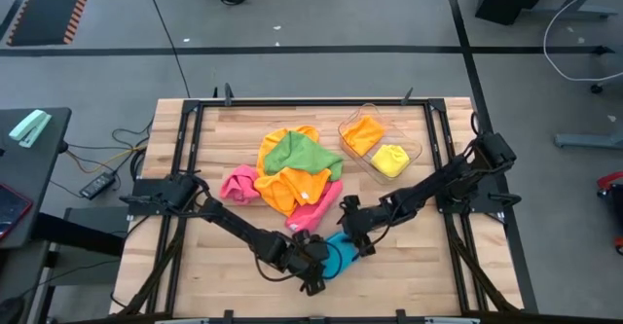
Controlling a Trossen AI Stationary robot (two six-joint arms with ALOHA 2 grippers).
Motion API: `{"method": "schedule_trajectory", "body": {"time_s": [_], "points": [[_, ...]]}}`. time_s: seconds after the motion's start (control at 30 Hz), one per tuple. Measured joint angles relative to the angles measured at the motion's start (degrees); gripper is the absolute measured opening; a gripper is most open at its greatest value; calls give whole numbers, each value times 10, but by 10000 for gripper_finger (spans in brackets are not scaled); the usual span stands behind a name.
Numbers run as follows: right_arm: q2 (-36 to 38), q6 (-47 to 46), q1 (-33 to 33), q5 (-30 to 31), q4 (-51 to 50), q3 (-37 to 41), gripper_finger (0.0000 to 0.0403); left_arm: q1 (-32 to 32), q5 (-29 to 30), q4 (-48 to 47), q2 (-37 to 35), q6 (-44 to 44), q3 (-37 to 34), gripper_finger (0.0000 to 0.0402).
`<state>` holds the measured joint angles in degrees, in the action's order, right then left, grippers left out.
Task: Fold microfiber towels
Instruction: Fold the blue towel, then put the blue towel into the transparent bin
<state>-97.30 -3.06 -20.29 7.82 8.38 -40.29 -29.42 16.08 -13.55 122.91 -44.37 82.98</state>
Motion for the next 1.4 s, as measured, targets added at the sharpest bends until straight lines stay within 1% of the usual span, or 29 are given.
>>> {"method": "schedule_trajectory", "body": {"time_s": [0.07, 0.17, 0.3, 0.4, 0.57, 0.63, 0.8, 0.93, 1.03, 1.1, 1.2, 1.3, 1.4], "points": [[0, 0, 2, 13, 0, 5, 268, 0, 0, 0, 0, 0, 0, 122], [0, 1, 3, 16, -4, 0, 268, 0, -5, 0, 0, 0, 0, 122], [0, -1, 1, 5, -19, -22, 268, 0, -20, -1, 0, 0, 0, 126], [2, -12, -1, 0, -53, -47, 268, 0, -22, -2, 0, 0, 0, 127], [5, -14, 1, -52, -62, -91, 268, 0, -22, -3, 0, 0, 0, 122], [5, -14, 2, -64, -61, -102, 268, 0, -22, -3, 0, 0, 0, 118], [0, -24, 15, -97, -40, -99, 268, -1, -22, -3, 0, 0, 0, 112], [-31, -32, 27, -111, -7, -92, 268, -1, -22, -1, 0, -1, 0, 114], [-65, -48, 32, -153, 56, -95, 269, -1, -23, -1, 0, -2, 0, 113], [-85, -59, 32, -168, 60, -99, 269, -1, -27, -1, 0, -3, 0, 111], [-107, -62, 28, -171, 55, -101, 269, -1, -28, -1, 0, -5, 0, 110], [-117, -58, 25, -157, 49, -101, 269, -1, -29, -1, 0, -11, 0, 112], [-117, -53, 25, -156, 48, -98, 268, -1, -28, -1, 0, -15, 0, 110]]}}
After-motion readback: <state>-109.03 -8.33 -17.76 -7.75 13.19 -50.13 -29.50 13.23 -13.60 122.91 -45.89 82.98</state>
